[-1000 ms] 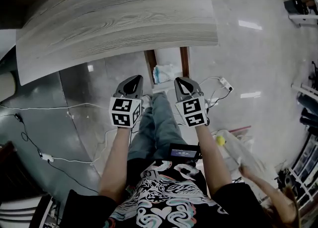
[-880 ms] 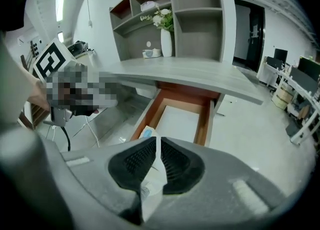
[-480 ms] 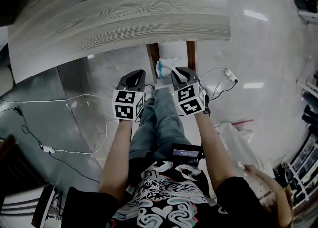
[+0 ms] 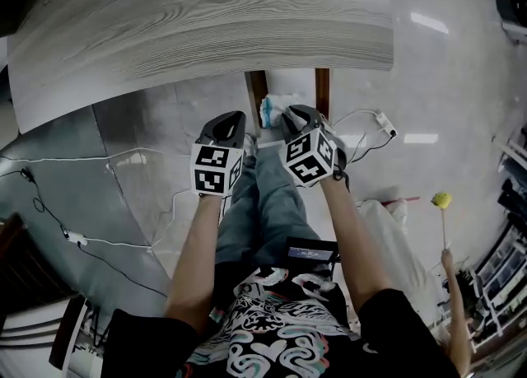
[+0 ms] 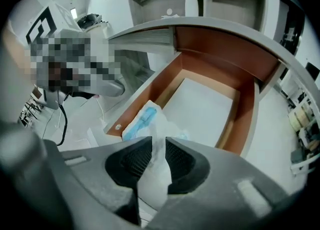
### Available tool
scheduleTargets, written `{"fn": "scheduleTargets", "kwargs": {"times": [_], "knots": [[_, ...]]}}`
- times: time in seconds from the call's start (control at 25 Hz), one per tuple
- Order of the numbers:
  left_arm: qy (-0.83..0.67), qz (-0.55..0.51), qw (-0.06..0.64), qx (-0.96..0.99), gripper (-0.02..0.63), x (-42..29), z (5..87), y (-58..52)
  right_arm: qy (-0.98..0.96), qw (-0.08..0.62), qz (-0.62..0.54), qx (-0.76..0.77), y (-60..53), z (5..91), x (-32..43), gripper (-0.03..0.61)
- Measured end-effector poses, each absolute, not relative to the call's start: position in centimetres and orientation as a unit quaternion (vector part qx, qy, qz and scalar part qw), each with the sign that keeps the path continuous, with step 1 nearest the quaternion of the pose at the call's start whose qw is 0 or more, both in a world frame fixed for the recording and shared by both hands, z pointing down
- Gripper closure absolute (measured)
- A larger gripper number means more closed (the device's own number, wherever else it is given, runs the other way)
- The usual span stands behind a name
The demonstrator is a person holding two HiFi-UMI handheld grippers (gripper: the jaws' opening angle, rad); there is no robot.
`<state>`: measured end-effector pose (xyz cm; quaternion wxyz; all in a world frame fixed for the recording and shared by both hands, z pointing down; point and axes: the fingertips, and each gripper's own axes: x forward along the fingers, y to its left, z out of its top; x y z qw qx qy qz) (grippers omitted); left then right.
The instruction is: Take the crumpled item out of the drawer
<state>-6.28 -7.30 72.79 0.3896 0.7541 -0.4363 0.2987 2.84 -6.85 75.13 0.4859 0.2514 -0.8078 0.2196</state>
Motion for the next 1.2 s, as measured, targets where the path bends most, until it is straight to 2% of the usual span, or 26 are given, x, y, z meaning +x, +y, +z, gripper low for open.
{"fn": "scheduleTargets", "kwargs": {"times": [0.12,0.28,1.2], "knots": [[-0.434,0.300,0.392,0.754,0.614,-6.0,73.0,-7.5,-0.802,0.501,0.213,0.245,-7.1,75.7,3.0,0.513],[-0.433,0.300,0.392,0.754,0.614,-6.2,73.0,-7.6,-0.803,0.512,0.196,0.235,-6.9,76.0,2.8,0.571],[-0.451,0.283,0.370,0.762,0.615,-7.1,69.0,-9.3,-0.809,0.459,0.182,0.318,-8.8,69.9,3.4,0.571]]}}
